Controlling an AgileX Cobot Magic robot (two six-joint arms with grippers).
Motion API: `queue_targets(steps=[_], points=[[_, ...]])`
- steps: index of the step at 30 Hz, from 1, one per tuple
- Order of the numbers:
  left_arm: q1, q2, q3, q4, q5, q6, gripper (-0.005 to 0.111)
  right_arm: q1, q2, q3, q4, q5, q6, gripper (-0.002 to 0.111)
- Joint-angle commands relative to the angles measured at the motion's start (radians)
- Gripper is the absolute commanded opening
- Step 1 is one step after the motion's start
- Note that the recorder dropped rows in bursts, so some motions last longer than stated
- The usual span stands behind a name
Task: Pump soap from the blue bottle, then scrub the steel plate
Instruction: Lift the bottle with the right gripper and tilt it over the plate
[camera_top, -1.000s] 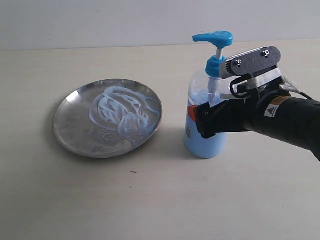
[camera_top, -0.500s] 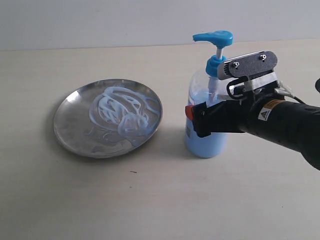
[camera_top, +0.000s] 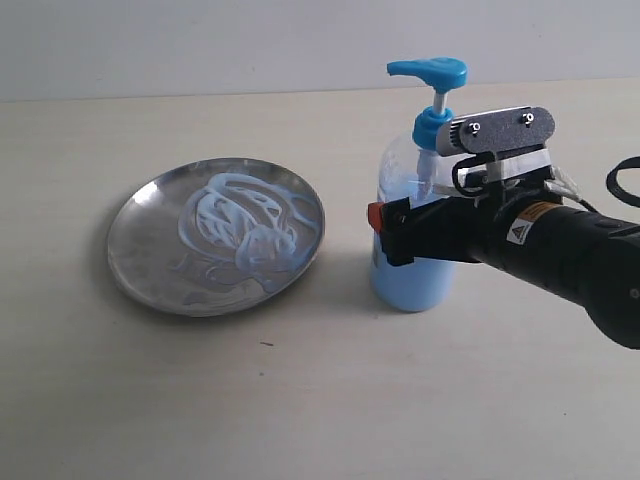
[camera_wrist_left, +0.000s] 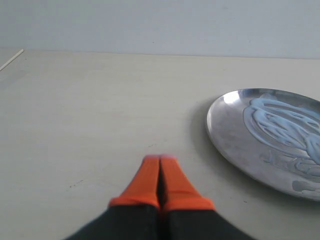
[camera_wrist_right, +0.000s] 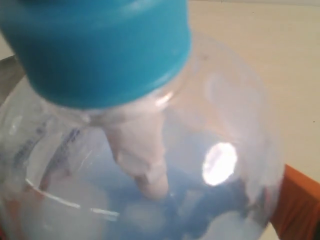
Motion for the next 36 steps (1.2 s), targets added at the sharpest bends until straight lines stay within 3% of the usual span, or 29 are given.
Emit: queue_targets(steps=[1,5,9,24,36], points=[[0.001,-0.005,0.003,0.005,-0.009,0.005,0.0,-0.004,0.051,-0.007,-0.033,-0.061,0.007,0.105],[0.001,-0.005,0.003,0.005,-0.009,0.005,0.0,-0.004,0.072,-0.007,-0.08,-0.105,0.015,0.102],[0.001,-0.005,0.003,0.005,-0.009,0.005,0.0,-0.004,0.072,-0.007,-0.087,-0.138,0.015,0.087],[0.001,-0.005,0.003,0.005,-0.009,0.005,0.0,-0.004,0.091,-0.009,-0.119,-0.189,-0.034,0.0],[0.001,-0.005,0.003,0.005,-0.009,0.005,0.0,-0.004,0.091,-0.107,-0.174,-0.051,-0.056,0.0]])
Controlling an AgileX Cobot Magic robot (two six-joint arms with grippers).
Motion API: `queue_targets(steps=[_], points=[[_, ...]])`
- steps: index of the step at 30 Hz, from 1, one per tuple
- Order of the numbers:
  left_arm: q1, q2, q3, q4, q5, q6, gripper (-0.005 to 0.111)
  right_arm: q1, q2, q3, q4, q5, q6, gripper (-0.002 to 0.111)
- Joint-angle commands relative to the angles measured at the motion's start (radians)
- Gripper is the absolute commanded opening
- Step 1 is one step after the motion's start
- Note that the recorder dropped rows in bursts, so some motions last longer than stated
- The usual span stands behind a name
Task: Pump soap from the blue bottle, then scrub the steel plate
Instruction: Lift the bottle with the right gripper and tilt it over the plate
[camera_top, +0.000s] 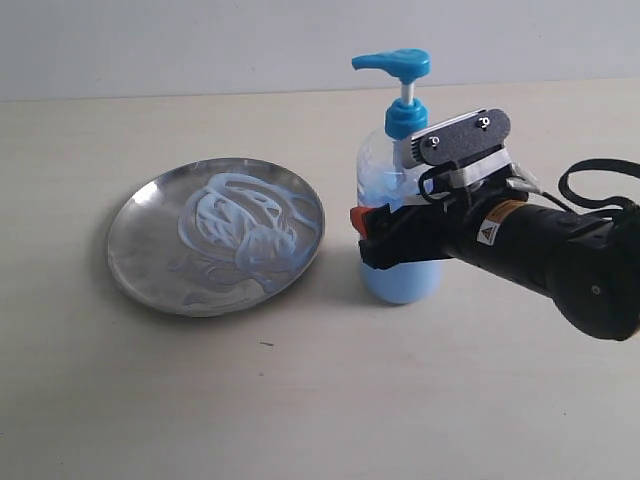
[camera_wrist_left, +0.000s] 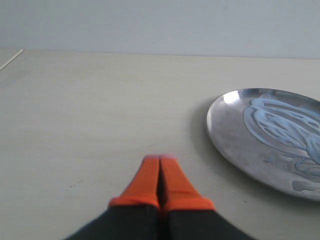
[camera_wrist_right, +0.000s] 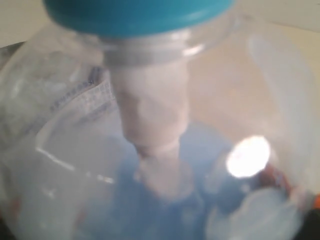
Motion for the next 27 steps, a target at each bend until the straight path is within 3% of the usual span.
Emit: queue_targets(steps=[1,27], points=[[0.001,-0.005,0.003,0.005,-0.009,0.005,0.0,-0.004,-0.004,-0.061,-0.037,0.029,-0.034,0.0],[0.001,-0.005,0.003,0.005,-0.009,0.005,0.0,-0.004,0.016,-0.299,-0.037,0.244,-0.183,0.0]])
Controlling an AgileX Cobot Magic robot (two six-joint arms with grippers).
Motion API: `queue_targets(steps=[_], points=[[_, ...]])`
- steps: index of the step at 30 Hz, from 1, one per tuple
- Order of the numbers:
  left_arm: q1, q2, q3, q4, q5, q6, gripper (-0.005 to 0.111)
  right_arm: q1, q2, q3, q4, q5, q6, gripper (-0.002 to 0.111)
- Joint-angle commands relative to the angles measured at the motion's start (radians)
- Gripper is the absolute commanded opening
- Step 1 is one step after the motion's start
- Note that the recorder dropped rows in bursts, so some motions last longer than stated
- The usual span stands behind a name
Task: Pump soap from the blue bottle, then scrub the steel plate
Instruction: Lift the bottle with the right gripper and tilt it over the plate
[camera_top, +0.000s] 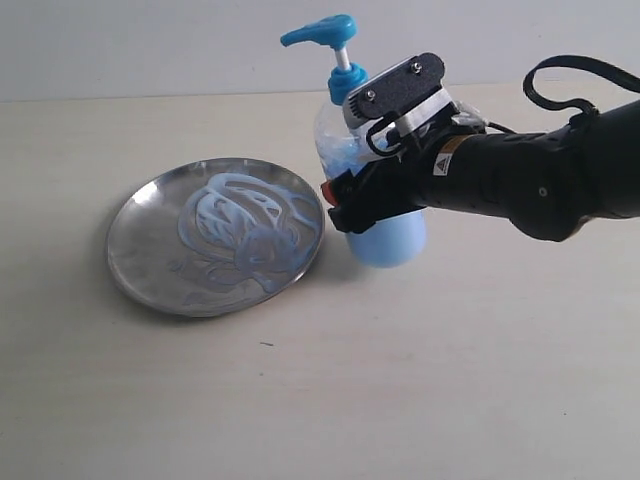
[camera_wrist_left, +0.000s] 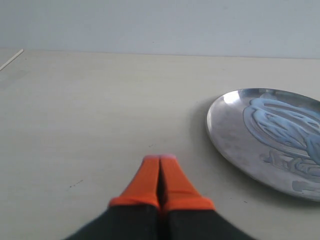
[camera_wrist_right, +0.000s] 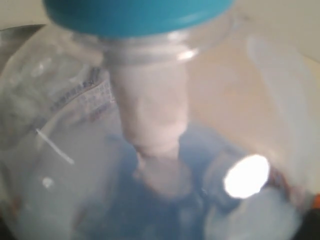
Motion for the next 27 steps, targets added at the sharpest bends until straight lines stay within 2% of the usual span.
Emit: queue_targets(steps=[1,22,27], points=[[0.001,-0.005,0.003,0.005,-0.009,0.005,0.0,-0.004,0.009,-0.045,-0.012,-0.084,-0.012,0.0],[0.001,-0.005,0.003,0.005,-0.009,0.005,0.0,-0.004,0.091,-0.063,-0.006,-0.192,-0.012,0.0],[0.0,-0.005,0.003,0.005,-0.011,0.005,0.0,0.002,0.103,-0.119,-0.01,-0.115,-0.024,0.0]])
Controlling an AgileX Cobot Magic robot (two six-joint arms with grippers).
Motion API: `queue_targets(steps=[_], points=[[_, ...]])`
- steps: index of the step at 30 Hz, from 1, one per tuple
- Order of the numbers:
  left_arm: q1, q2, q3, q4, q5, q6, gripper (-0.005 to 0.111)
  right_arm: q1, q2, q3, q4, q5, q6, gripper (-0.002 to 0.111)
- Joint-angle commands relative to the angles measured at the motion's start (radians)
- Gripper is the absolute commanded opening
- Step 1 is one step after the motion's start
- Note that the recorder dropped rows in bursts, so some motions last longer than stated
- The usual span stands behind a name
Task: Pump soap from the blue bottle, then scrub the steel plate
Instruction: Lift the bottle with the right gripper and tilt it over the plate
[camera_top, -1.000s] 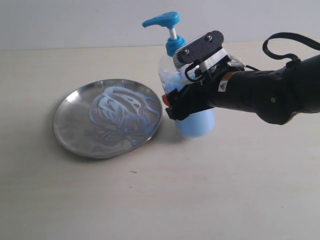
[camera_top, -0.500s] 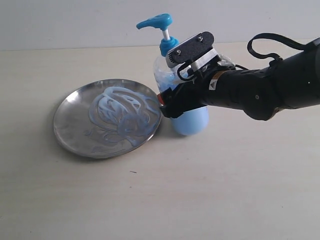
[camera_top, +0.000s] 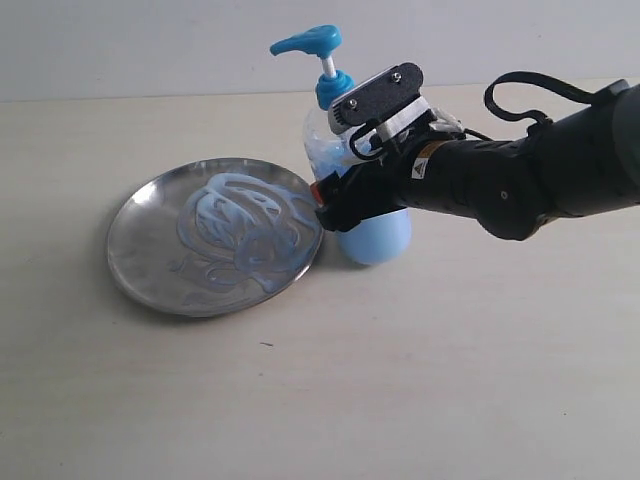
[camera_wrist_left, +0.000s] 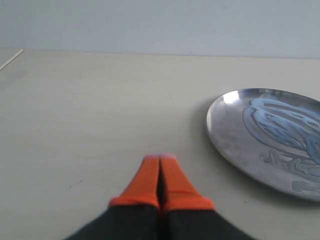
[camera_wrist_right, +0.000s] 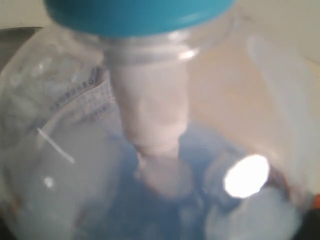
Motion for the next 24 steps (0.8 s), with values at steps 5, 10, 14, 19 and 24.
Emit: queue_targets(steps=[5,10,14,19,24], points=[[0.0,-0.005,0.003,0.005,-0.011,0.004,0.0,0.008,0.015,-0.09,-0.01,-0.021,-0.046,0.0],[0.0,-0.005,0.003,0.005,-0.011,0.004,0.0,0.008,0.018,-0.09,-0.002,-0.025,-0.046,0.0],[0.0,-0.005,0.003,0.005,-0.011,0.004,0.0,0.008,0.018,-0.09,-0.002,-0.03,-0.046,0.0],[0.0,-0.005,0.003,0.005,-0.011,0.004,0.0,0.008,0.018,-0.09,-0.002,-0.04,-0.046,0.0],[0.0,-0.005,0.003,0.005,-0.011,0.004,0.0,0.02,0.035,-0.09,-0.012,-0.04,-0.071,0.0]])
